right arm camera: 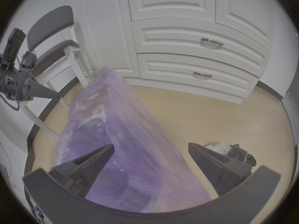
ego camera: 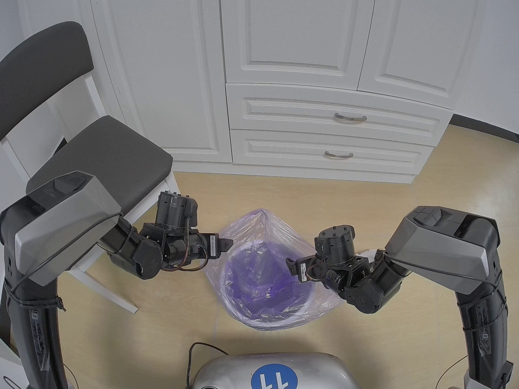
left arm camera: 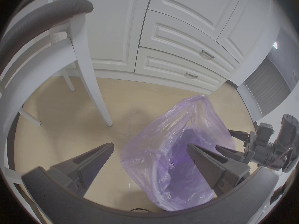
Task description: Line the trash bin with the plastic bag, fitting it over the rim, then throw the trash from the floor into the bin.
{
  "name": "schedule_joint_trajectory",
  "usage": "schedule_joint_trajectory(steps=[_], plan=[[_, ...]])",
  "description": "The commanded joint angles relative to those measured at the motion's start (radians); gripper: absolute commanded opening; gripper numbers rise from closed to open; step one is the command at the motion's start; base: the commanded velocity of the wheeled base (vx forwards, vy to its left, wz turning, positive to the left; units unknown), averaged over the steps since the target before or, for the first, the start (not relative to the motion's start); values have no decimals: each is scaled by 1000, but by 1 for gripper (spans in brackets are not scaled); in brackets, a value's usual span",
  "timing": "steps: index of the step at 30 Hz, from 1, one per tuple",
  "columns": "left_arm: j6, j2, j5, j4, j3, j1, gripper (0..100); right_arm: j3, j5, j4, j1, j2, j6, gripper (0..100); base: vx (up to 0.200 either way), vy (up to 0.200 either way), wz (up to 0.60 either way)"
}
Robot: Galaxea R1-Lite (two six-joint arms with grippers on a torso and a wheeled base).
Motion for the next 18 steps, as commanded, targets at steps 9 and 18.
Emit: schedule_joint_trajectory(steps=[9,18], plan=[[23,56,0,0,3,5,100,-140,-47,-3,-111,84,-9,100,0,0,0],[45,131,44,-30,-38,12,100,-166,-64,-17,-106,93,-1,100,0,0,0]])
